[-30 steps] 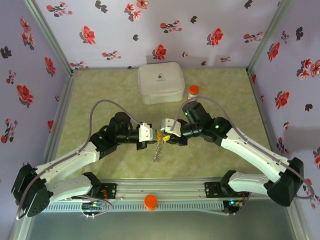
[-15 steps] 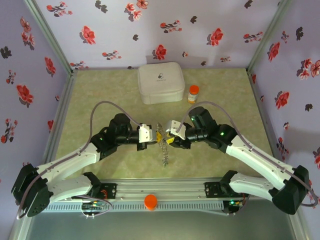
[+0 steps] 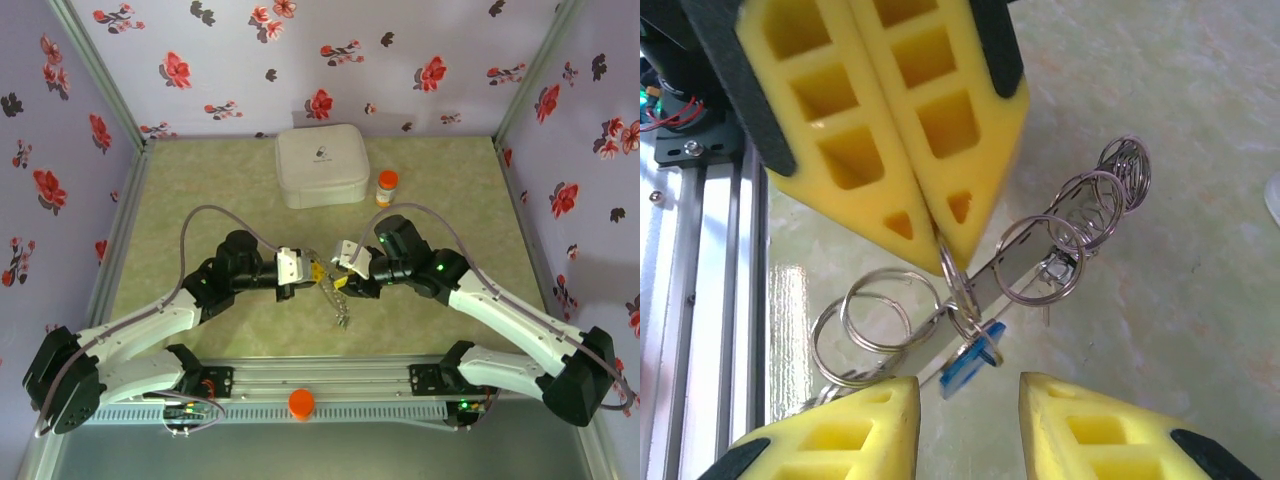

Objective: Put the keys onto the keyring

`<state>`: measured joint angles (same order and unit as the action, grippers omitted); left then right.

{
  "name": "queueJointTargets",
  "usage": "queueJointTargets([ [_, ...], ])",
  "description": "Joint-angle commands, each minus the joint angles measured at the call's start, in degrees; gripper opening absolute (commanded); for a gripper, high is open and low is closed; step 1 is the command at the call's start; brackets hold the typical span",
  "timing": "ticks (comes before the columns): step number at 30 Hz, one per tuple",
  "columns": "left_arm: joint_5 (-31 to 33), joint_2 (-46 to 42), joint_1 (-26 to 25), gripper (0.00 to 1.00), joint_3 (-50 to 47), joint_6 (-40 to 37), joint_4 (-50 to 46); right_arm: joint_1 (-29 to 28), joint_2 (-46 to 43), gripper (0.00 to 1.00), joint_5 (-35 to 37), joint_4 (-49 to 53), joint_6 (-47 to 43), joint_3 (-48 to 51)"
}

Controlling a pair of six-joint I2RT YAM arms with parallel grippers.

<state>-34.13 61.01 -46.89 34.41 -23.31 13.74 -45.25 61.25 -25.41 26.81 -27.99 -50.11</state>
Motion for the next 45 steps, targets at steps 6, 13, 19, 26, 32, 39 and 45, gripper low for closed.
queueJointTargets([
  [6, -1.5, -1.0, -0.2, 0.00, -0.9, 2.5, 6.6, -0.2, 0.6, 0.32, -0.2, -4.4, 2.7, 1.7],
  [13, -1.4, -0.9, -0.2, 0.00, -1.7, 4.1, 9.4, -0.8, 0.5, 0.24, 1.2, -6.5, 3.0, 2.5],
  [19, -1.4, -1.3, -0.2, 0.00, -2.3, 5.0, 11.6, -0.8, 1.3, 0.11, 1.9, -3.2, 1.8, 1.2],
  [26, -1.9, -1.3, -0.3, 0.00, -2.2, 6.9, 14.5, -0.9, 3.1, 0.00, 0.4, -3.5, 1.9, 1.0],
  [32, -2.0, -1.2, -0.2, 0.00, -2.9, 7.9, 16.4, -1.5, 4.5, 0.02, -0.8, -3.8, 2.3, 0.9],
  [39, -1.8, -1.7, -0.2, 0.00, -3.3, 6.8, 14.2, -1.4, 0.1, 0.22, 4.1, -2.1, -0.2, 1.5],
  [45, -2.2, -1.4, -0.2, 0.00, -3.1, 7.1, 13.7, -1.3, -3.3, 0.26, 1.3, 2.7, -2.3, 0.0],
])
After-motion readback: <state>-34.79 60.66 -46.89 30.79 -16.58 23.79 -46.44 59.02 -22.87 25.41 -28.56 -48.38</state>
